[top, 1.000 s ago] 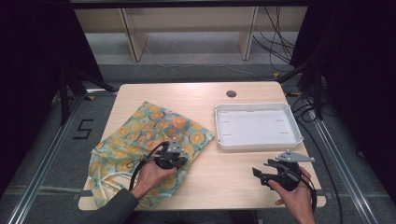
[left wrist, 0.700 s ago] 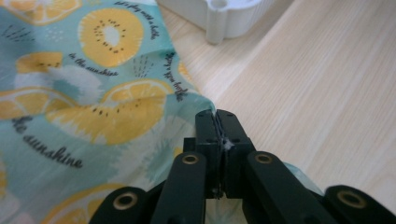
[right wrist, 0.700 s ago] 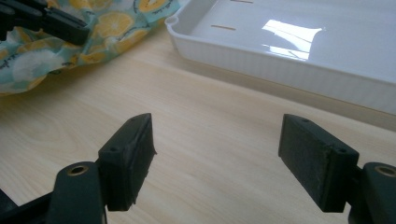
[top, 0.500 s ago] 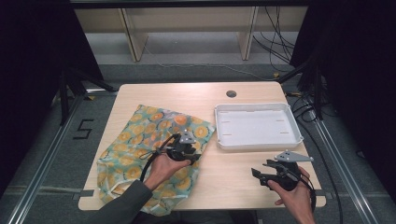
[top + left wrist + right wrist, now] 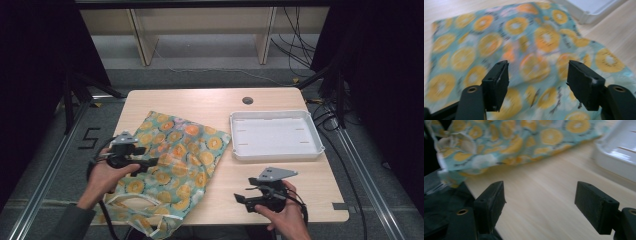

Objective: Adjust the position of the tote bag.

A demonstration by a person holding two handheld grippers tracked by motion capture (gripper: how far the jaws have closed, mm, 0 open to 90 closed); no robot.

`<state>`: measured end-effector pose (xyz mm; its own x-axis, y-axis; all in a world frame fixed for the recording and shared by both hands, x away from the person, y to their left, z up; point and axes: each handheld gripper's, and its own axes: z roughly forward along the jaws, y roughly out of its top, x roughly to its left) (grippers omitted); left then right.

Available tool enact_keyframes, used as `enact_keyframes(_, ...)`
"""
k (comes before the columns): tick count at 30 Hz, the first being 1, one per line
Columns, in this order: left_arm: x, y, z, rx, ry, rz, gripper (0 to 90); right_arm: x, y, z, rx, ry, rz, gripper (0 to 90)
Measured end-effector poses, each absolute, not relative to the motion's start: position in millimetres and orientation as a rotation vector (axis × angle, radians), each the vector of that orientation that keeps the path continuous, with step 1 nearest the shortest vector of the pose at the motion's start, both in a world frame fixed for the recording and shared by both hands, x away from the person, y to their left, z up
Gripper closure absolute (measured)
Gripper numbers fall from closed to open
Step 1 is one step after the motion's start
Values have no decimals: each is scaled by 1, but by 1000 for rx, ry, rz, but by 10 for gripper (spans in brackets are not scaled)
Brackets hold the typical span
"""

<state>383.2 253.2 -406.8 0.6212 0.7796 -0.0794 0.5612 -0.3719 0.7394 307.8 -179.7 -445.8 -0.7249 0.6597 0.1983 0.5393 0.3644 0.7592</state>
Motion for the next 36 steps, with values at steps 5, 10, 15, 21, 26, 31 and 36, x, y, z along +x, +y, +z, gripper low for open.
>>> enact_keyframes(5,367,276,-403,2026,1103,365,302,303,-140,-445,938,2585,1315,254)
enact_keyframes(10,357,284,-395,2085,1075,382,298,299,-107,-444,816,2654,1317,257)
enact_keyframes(15,354,293,-401,2078,1122,392,299,291,-80,-449,731,2727,1317,256)
enact_keyframes(21,356,301,-406,2067,1154,397,300,281,-48,-459,573,2788,1268,247)
enact_keyframes(26,358,305,-411,2073,1172,392,298,270,-20,-471,443,2846,1171,222)
enact_keyframes(31,361,311,-416,2070,1190,392,293,268,-2,-488,302,2830,946,437)
enact_keyframes(36,363,322,-421,2043,1221,425,290,280,-11,-489,242,2806,865,848)
